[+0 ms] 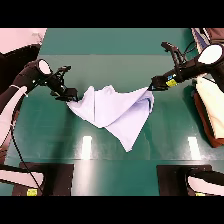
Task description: Fold the shirts.
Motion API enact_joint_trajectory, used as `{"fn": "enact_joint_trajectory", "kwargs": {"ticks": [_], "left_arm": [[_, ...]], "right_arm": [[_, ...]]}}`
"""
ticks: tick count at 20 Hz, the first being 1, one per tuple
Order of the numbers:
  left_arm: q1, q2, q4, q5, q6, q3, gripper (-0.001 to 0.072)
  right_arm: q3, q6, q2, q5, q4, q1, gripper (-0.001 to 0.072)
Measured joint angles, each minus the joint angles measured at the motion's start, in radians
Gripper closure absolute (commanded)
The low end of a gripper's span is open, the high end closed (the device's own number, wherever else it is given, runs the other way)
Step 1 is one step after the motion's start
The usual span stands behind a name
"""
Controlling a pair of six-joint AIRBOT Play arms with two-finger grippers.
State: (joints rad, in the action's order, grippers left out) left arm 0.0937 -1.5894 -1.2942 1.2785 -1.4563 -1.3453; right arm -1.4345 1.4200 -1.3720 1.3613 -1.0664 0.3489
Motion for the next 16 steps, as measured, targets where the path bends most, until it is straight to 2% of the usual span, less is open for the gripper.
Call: {"fn": "enact_joint_trajectory", "kwargs": {"ticks": [2,3,5,6,11,16], "left_arm": [[0.000,-0.002,-0.005,0.005,-0.001,0.011,0.0148],[0.000,-0.002,-0.007,0.007,-0.002,0.018,0.0278],[0.000,-0.002,-0.008,0.010,-0.002,0.027,0.0625],[0.000,-0.002,-0.008,0.009,-0.002,0.030,0.0683],[0.000,0.053,-0.011,-0.003,-0.002,0.007,0.0684],[0.000,0.324,-0.014,-0.047,-0.002,-0.101,0.0684]], "right_arm": [[0.000,0.000,0.000,0.000,0.000,0.000,0.0696],[0.000,0.000,0.000,0.000,0.001,0.000,0.0696],[0.000,0.000,0.000,-0.001,0.001,0.000,0.0696],[0.000,0.000,0.000,-0.003,0.001,0.000,0.0696],[-0.041,0.000,0.000,0.011,-0.003,-0.008,0.0696],[-0.233,-0.008,0.059,0.063,-0.008,-0.062,0.0696]]}}
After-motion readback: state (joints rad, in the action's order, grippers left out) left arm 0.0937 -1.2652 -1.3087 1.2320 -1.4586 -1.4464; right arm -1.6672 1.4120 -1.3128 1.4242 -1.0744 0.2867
